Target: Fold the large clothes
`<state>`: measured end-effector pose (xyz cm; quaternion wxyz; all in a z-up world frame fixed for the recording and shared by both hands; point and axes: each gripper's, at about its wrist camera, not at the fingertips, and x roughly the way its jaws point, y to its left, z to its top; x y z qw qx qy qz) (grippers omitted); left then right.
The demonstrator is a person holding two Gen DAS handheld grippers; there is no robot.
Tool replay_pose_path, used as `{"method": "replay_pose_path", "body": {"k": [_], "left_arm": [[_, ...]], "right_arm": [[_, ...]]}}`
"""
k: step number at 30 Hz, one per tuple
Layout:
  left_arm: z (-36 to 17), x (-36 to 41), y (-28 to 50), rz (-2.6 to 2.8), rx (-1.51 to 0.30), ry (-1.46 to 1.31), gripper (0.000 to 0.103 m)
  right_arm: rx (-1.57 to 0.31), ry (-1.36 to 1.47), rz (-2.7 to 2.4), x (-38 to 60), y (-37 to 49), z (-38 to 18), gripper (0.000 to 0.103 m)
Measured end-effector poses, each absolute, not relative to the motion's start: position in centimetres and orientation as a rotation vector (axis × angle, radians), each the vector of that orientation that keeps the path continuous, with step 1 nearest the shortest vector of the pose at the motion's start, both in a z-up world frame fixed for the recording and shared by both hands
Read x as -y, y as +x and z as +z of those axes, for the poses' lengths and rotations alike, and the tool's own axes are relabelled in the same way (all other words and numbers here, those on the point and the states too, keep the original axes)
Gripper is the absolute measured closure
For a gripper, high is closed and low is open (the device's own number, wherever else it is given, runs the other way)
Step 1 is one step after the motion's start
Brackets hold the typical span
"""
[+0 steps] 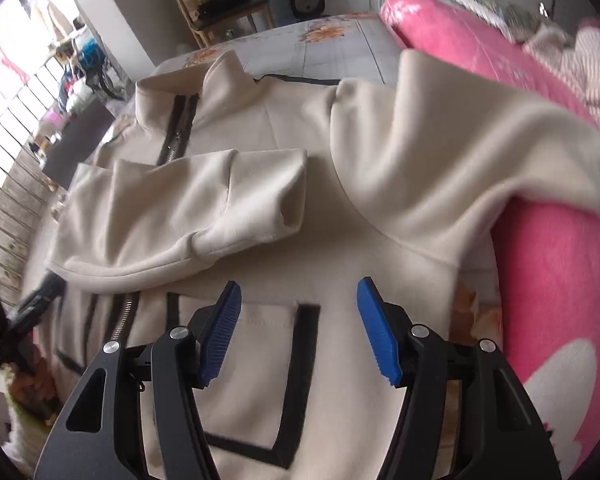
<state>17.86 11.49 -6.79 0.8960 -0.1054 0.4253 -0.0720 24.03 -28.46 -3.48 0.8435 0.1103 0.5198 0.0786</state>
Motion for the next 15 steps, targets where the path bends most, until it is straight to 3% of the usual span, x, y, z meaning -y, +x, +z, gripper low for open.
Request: {"method": "replay_pose_path", "body": {"k": [8,15], "left_arm": [[-6.8,-11.7,17.8,-0.138,-0.879,-0.221,0.044],[-6.8,-11.8,17.8,-0.143,-0.876,-0.233,0.044]], "right_arm": [[-1.107,0.551,0.223,31.2,28.5,-4.3,0.043],[-1.219,0.365,0.213,27.5,32.4,-5.7,0.043]]}}
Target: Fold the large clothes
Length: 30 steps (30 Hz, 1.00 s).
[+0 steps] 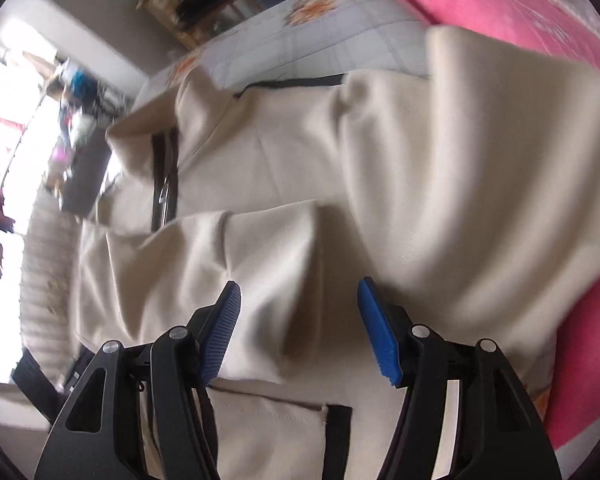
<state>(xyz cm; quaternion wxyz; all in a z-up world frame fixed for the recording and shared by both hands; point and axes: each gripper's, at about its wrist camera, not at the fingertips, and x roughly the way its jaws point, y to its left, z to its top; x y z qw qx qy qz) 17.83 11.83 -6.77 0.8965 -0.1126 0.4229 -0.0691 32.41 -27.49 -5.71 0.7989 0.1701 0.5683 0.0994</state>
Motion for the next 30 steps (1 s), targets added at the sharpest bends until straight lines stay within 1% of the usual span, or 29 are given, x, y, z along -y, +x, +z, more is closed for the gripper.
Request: {"method": "replay_pose_path", "body": {"k": [3,4,5,6,7,8,9,12,15,17,19,21,22,24,25,27,30], "left_arm": [[-6.8,-12.1,17.9,-0.151,-0.873,-0.254,0.044],[-6.8,-12.3,17.8,-0.151,-0.873,-0.260,0.044],[-6.7,-12.5,17.7,-0.140,-0.874,-0.267,0.044],[-6.6,-12.7,17.7,-0.125,-0.877,-0.276,0.044],[-6.6,-12.8,17.6,-0.120,-0.880,-0.292,0.044],[-6.6,-13.1,17.5,-0.118,-0.884,-0.315,0.043],[-6.5,-13.5,17.3,-0.120,-0.886,-0.345,0.040],[-6.5,-14.6,16.9,-0.102,-0.884,-0.419,0.039],[-6.6,-14.8,17.0,-0.064,-0.875,-0.404,0.039],[-6.5,-14.6,17.1,-0.055,-0.875,-0.391,0.039],[-6.6,-14.2,17.1,-0.031,-0.872,-0.360,0.039],[-6.7,-14.0,17.0,-0.016,-0.867,-0.343,0.039],[-6.7,-13.9,16.9,-0.005,-0.866,-0.337,0.039],[-6.7,-14.0,16.8,0.009,-0.861,-0.336,0.039],[-6.7,-14.0,16.8,0.012,-0.858,-0.339,0.039],[-6.7,-13.9,16.9,0.020,-0.856,-0.336,0.039],[-6.7,-13.8,17.0,0.024,-0.861,-0.318,0.039]], "right_arm": [[-1.273,0.236,0.199,25.4,33.2,-6.2,0.044],[-1.289,0.217,0.193,25.0,33.4,-6.4,0.047],[-1.297,0.210,0.195,24.8,33.4,-6.5,0.060],[-1.315,0.202,0.204,24.6,33.7,-6.5,0.068],[-1.317,0.185,0.197,24.3,33.8,-6.4,0.073],[-1.314,0.161,0.191,23.9,33.9,-6.1,0.093],[-1.310,0.144,0.194,23.5,34.0,-5.7,0.097],[-1.257,0.147,0.230,22.0,35.1,-3.2,0.097],[-1.113,0.153,0.338,18.4,36.5,2.5,0.097],[-0.975,0.150,0.431,15.6,36.7,7.8,0.097],[-0.778,0.132,0.532,13.3,35.1,14.3,0.097],[-0.604,0.105,0.578,13.0,32.7,18.8,0.097],[-0.533,0.083,0.562,13.2,31.5,20.1,0.097],[-0.484,0.087,0.519,15.0,30.5,20.2,0.097],[-0.501,0.098,0.492,16.2,30.6,19.3,0.097],[-0.621,0.138,0.423,19.0,32.1,14.5,0.097],[-0.864,0.151,0.268,23.4,34.3,3.8,0.097]]}}
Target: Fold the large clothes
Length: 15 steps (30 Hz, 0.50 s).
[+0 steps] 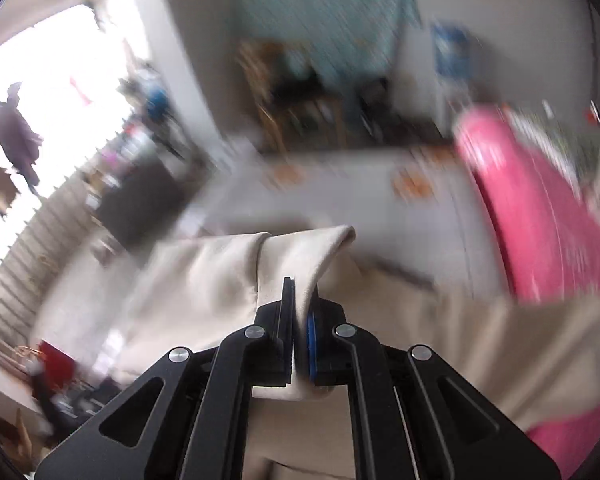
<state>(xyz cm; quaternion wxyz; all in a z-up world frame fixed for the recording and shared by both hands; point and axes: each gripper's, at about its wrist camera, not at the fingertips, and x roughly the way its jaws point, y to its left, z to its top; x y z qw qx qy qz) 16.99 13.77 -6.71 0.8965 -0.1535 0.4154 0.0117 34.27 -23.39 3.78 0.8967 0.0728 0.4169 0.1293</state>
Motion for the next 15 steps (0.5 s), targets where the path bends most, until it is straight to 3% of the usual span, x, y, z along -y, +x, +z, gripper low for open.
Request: {"method": "replay_pose_path", "body": {"k": [4,10,12,15], "left_arm": [[-6.7,-13.4,16.9,0.028,-0.868,-0.290,0.039],[-6.0,-13.8,16.5,0.010,-0.878,-0.286,0.039],[-4.8,-14.4,15.8,-0.009,-0.859,-0.283,0.039],[-2.1,-14.7,14.5,0.010,-0.804,-0.213,0.039]], "right_arm": [[-1.003,0.241,0.167,27.2,35.3,-4.3,0.097],[-0.963,0.278,0.157,28.8,34.7,-2.7,0.090],[-0.913,0.228,0.160,28.2,34.0,-1.2,0.076],[-0.860,0.186,0.226,27.2,32.3,0.3,0.066]]}}
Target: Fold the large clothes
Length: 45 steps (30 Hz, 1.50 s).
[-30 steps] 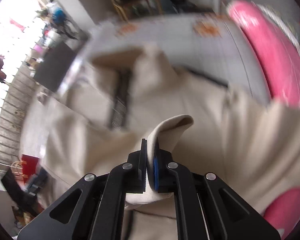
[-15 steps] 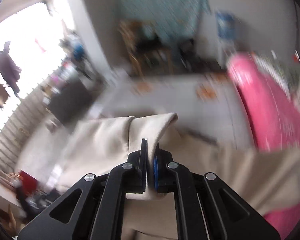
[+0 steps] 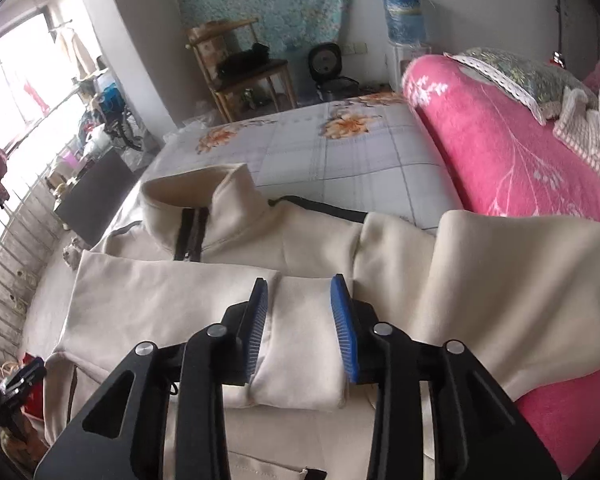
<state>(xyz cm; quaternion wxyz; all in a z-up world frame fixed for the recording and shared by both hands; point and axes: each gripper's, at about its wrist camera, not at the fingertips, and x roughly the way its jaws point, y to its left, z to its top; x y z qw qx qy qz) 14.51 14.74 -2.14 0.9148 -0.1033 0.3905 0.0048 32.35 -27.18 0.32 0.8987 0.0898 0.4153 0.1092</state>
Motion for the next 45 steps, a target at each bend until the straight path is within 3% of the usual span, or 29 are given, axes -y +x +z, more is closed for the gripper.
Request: {"method": "replay_pose_path", "body": {"k": [7,8,12,17,21,26,29,33,40,45], "left_arm": [[1.5,-15.0,15.3,-0.022,-0.815,-0.201,0.039],[1.8,-15.1,15.6,-0.034,-0.818,-0.209,0.039],[2.5,-14.2,17.8,-0.113,-0.845,-0.234,0.039],[-0.5,-11.0,22.4,-0.178,-0.947,-0.212,0.037],[-6.8,-8.0,25.4,-0.076,-1.099,-0.039,0.036],[-5.7,-6.0,23.9,-0.066,-1.039,0.074,0.031],[-3.6,-5.5,23.2,-0.088,-0.992,0.057,0.028],[-2.7,-3.0,23.9,-0.112,-0.974,0.075,0.024],[-6.6,1.9,26.7,-0.109,-1.014,0.139,0.019],[-7.6,2.2,26.0,-0.058,-0.959,0.158,0.007]], "right_arm": [[-1.047,-0.102,0.334,22.5,31.4,-6.4,0.057],[-0.995,-0.135,0.331,22.2,30.8,-6.2,0.048],[-0.985,-0.172,0.301,22.1,29.8,-4.8,0.046],[-0.954,-0.161,0.311,22.6,27.8,-3.3,0.039],[-0.972,-0.121,0.284,24.1,26.7,-3.7,0.036],[-0.987,-0.059,0.229,26.7,24.7,-3.2,0.034],[-0.985,-0.051,0.208,27.4,23.2,-3.0,0.018],[-1.027,-0.113,0.185,26.5,22.0,-4.4,0.014],[-1.060,-0.190,0.111,25.5,21.2,-7.4,0.006],[-1.056,-0.190,0.110,25.5,21.1,-7.5,0.006]]}}
